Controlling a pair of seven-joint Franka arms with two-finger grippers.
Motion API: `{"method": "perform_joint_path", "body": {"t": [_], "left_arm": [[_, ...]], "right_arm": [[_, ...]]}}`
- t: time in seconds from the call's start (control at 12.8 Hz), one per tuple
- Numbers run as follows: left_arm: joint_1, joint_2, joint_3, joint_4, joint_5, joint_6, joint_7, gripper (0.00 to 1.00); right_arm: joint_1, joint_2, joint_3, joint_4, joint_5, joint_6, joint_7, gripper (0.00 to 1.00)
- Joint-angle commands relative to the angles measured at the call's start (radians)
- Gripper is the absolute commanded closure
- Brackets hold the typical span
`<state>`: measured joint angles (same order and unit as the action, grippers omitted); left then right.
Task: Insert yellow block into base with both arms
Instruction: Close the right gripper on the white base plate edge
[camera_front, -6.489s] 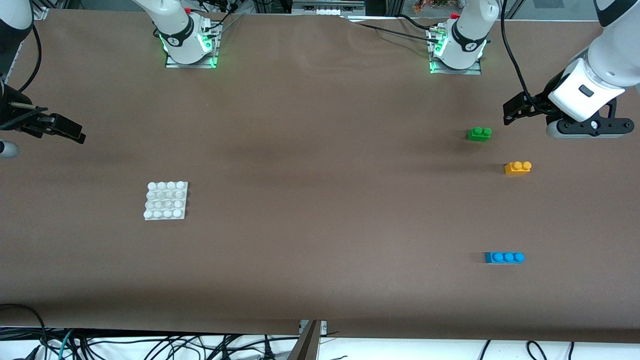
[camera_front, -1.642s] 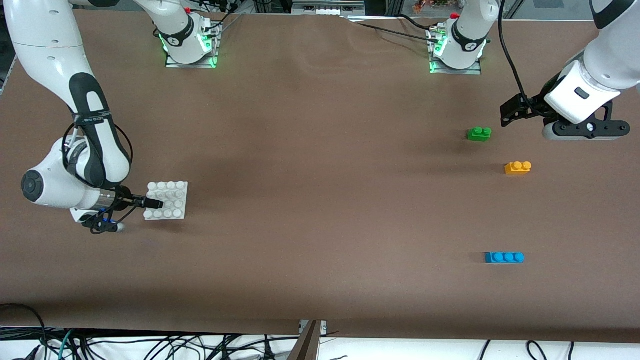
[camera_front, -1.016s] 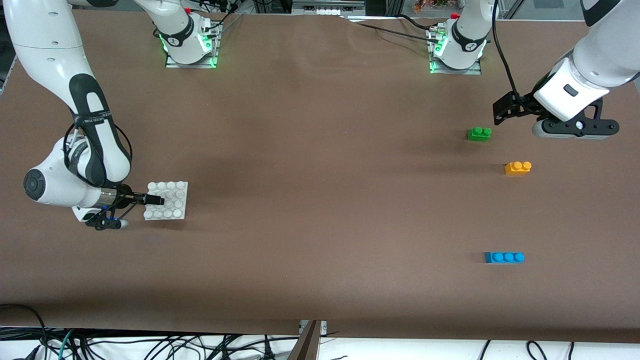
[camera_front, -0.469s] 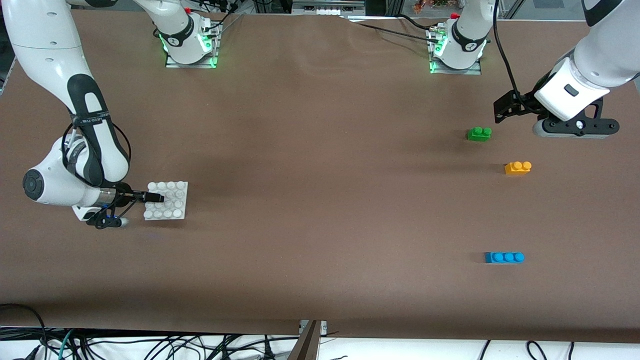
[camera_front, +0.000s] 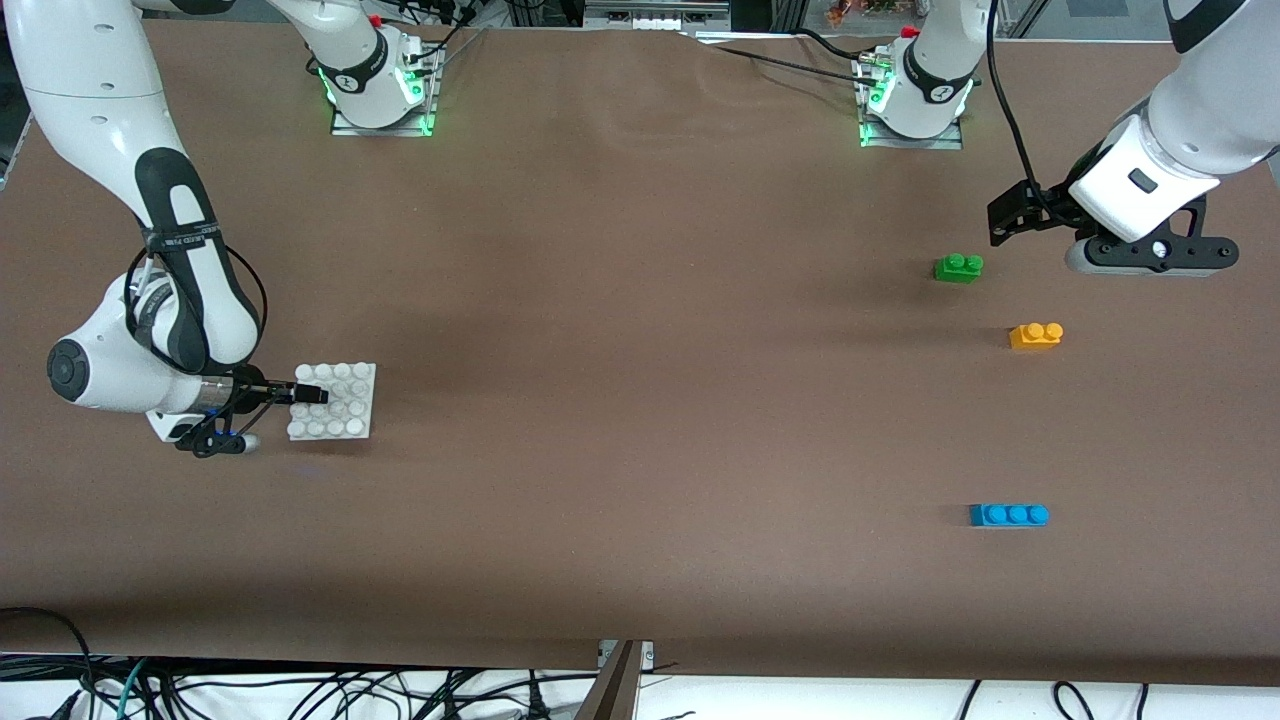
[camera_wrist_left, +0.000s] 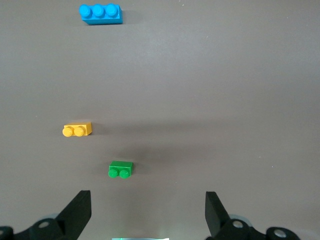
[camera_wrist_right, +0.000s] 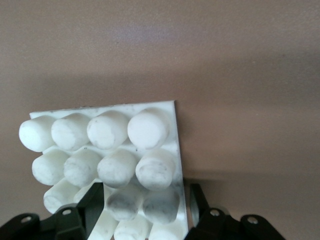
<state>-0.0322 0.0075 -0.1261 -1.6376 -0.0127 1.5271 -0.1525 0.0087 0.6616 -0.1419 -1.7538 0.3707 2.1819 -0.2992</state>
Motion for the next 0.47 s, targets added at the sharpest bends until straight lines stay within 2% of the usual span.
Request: {"method": "perform_joint_path", "body": {"t": [0.0, 0.23, 0.39], "left_arm": [[-0.002, -0.001, -0.001, 0.016, 0.023, -0.019, -0.012, 0.0], [-0.003, -0.003, -0.006, 0.018, 0.023, -0.016, -0.012, 0.0], [-0.005, -0.003, -0.007, 0.018, 0.023, -0.019, -0.012, 0.0]], "right_arm": [[-0.004, -0.016, 0.007, -0.018, 0.022, -0.008, -0.026, 0.34], [0.001, -0.01, 0.01, -0.016, 0.021, -0.008, -0.027, 0.4], [-0.001, -0.007, 0.019, -0.016, 0.021, -0.008, -0.028, 0.4]]}}
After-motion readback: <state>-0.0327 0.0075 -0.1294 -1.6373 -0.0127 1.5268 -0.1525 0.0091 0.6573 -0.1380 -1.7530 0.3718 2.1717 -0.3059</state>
